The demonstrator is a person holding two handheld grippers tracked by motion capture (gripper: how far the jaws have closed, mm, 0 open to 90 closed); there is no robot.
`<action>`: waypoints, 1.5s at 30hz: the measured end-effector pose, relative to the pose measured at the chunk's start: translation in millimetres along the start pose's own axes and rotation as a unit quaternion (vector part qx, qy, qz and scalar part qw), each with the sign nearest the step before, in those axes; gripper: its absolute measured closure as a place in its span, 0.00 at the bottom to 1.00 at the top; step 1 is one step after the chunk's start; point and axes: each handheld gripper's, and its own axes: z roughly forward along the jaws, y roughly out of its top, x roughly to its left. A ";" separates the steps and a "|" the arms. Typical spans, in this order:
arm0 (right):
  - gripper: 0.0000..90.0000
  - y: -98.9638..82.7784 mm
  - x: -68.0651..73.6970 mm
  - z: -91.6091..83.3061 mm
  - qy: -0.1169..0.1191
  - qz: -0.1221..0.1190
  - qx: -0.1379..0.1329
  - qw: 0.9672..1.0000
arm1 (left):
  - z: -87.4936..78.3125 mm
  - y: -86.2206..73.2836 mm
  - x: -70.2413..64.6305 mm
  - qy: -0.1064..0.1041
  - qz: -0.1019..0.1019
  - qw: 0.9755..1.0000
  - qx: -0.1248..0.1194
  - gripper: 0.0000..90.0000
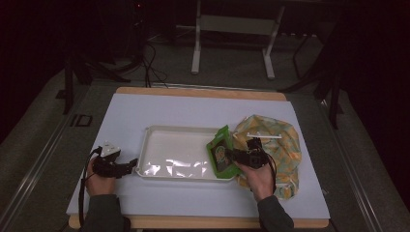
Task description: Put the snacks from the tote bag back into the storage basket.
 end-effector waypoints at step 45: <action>0.75 -5.1 2.7 -37.8 -0.066 -0.065 -0.012 0.996 | 0.3 0.1 -0.2 0.001 -0.001 1.000 0.000 0.23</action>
